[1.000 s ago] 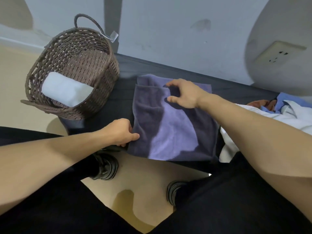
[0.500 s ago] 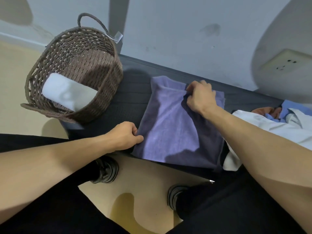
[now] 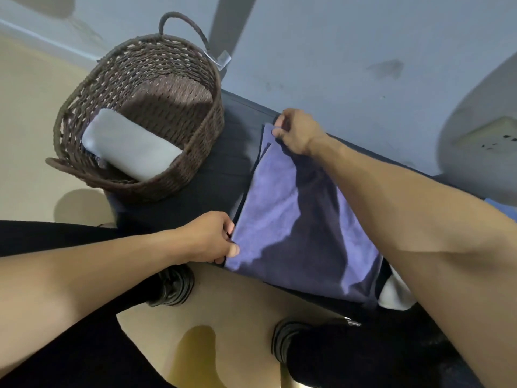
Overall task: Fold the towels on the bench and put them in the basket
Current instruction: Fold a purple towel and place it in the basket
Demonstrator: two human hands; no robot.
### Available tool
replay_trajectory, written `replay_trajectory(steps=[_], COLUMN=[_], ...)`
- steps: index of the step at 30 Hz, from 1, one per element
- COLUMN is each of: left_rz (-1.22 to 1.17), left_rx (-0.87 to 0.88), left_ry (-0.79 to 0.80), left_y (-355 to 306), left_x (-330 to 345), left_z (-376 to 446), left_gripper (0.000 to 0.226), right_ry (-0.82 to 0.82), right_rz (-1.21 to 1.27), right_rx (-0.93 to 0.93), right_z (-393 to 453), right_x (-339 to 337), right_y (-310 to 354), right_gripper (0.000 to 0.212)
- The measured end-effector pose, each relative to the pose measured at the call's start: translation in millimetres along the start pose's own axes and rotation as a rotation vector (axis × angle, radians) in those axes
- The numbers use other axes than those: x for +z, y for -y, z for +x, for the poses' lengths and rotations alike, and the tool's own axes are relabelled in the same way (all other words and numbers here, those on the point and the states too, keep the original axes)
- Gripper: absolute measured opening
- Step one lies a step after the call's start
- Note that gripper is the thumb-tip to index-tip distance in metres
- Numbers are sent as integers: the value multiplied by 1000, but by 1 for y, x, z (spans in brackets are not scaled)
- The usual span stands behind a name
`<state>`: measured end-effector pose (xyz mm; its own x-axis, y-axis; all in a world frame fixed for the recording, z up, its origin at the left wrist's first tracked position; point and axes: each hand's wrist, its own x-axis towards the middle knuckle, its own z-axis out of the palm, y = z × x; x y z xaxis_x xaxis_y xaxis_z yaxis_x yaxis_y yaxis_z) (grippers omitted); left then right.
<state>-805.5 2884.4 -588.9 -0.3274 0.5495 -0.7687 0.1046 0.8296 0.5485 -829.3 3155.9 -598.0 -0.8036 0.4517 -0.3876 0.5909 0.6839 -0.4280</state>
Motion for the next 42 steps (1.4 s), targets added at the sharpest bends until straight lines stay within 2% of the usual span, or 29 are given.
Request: replay_trajectory(steps=[2,4,7,9,11,13,16,20,23,27,32,34,38,42], left_rz=[21,59,325,520,571,532,429,417,436,359,270,266,212,33], left_rx=[-14,-29,21,82,120,143,159,183,197,188,169,142,41,-89], left_ry=[2,19,-21,-87,-121,-104,-32,-4,-44,-110,-91,-74,-77,-109], left_y=[4,8,15,19,21,21,17,21,27,27,26,26,21,26], left_x=[-4,-7,-10,-7,-3,-1,-3,-7,-6,-6,-9,-10,-15,-21], left_z=[2,2,0,-3,-4,-5,-6,-6,-7,-7,-6,-5,-7,-8], left_gripper=[19,17,21,25,28,32,29,25,25,22,22,24,44,32], right_ry=[-34,-95,-292,-217,-29,54,-28,-102,-79,-90,-15,9,15,9], right_rz=[42,-52,-32,21,-56,-123,-126,-51,-77,-122,-98,-88,36,135], right_rx=[27,15,-135,-199,-187,-180,-215,-194,-114,-9,50,50,93,160], right_z=[5,5,-6,-16,-25,-31,-33,-24,-9,6,17,20,24,27], right_x=[-2,-1,-1,1,4,8,9,4,9,18,11,7,4,4], right_y=[1,-1,-2,-5,-9,-16,-20,-15,-13,-6,-5,-6,-7,-7], right_gripper=[8,17,17,19,31,31,12,13,13,27,20,16,7,19])
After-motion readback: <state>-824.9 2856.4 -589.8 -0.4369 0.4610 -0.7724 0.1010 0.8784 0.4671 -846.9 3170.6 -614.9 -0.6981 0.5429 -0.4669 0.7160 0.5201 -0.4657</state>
